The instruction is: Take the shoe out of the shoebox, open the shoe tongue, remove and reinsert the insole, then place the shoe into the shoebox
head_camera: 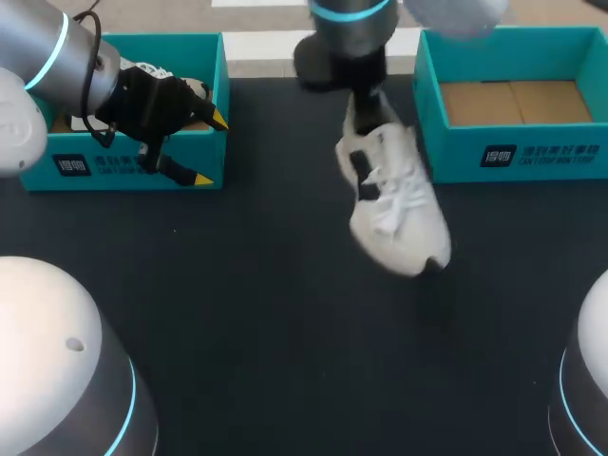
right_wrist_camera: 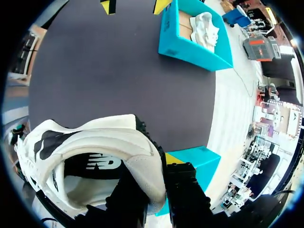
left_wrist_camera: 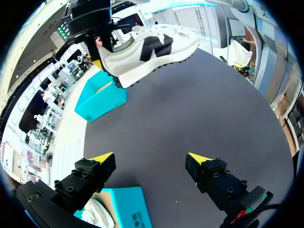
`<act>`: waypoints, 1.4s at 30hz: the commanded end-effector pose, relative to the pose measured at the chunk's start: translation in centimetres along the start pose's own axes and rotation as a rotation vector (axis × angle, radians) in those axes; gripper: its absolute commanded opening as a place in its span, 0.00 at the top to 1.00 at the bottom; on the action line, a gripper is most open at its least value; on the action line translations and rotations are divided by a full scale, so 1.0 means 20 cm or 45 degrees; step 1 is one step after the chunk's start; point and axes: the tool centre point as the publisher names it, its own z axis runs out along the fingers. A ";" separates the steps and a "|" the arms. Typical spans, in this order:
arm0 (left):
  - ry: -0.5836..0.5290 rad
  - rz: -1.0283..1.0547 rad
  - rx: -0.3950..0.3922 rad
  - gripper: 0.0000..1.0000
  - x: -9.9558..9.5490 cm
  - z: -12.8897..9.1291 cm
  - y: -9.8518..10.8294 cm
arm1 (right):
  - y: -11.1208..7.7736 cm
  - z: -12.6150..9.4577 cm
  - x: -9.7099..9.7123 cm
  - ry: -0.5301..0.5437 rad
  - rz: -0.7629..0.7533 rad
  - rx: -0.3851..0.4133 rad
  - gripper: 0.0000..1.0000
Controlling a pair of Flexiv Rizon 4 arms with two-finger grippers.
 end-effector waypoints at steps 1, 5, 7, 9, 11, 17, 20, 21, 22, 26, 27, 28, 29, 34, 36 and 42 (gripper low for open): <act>0.000 0.000 -0.003 0.00 0.00 0.00 0.00 | -0.15 -0.05 -0.08 0.033 -0.031 -0.016 1.00; 0.000 0.000 -0.003 0.00 0.00 0.00 0.00 | -0.28 -0.03 -0.17 -0.002 -0.105 0.037 1.00; 0.000 0.000 -0.003 0.00 0.00 0.00 0.00 | -0.36 0.02 -0.22 -0.008 -0.116 0.066 1.00; 0.000 0.000 -0.003 0.00 0.00 0.00 0.00 | -0.41 0.07 -0.26 -0.003 -0.119 0.041 1.00; 0.000 0.000 -0.003 0.00 0.00 0.00 0.00 | -0.44 0.09 -0.29 -0.018 -0.053 0.011 1.00; 0.000 0.000 -0.003 0.00 0.00 0.00 0.00 | -0.44 0.09 -0.29 -0.018 -0.053 0.011 1.00; 0.000 0.000 -0.003 0.00 0.00 0.00 0.00 | -0.44 0.09 -0.29 -0.018 -0.053 0.011 1.00; 0.000 0.000 -0.003 0.00 0.00 0.00 0.00 | -0.44 0.09 -0.29 -0.018 -0.053 0.011 1.00; 0.000 0.000 -0.003 0.00 0.00 0.00 0.00 | -0.44 0.09 -0.29 -0.018 -0.053 0.011 1.00; 0.000 0.000 -0.003 0.00 0.00 0.00 0.00 | -0.47 0.11 -0.31 -0.002 -0.041 0.022 1.00; 0.000 0.000 -0.003 0.00 0.00 0.00 0.00 | -0.50 0.12 -0.32 -0.006 -0.044 0.029 1.00; 0.000 0.000 -0.003 0.00 0.00 0.00 0.00 | -0.54 0.13 -0.34 -0.007 -0.033 0.034 1.00; 0.000 0.000 -0.003 0.00 0.00 0.00 0.00 | -0.58 0.14 -0.36 -0.021 -0.035 0.047 1.00; 0.000 0.000 -0.003 0.00 0.00 0.00 0.00 | -0.81 0.17 -0.46 -0.004 -0.062 0.100 1.00; 0.000 0.000 -0.003 0.00 0.00 0.00 0.00 | -0.91 0.20 -0.49 0.008 -0.079 0.124 1.00; 0.000 0.000 -0.003 0.00 0.00 0.00 0.00 | -1.17 0.25 -0.60 -0.037 -0.052 0.153 1.00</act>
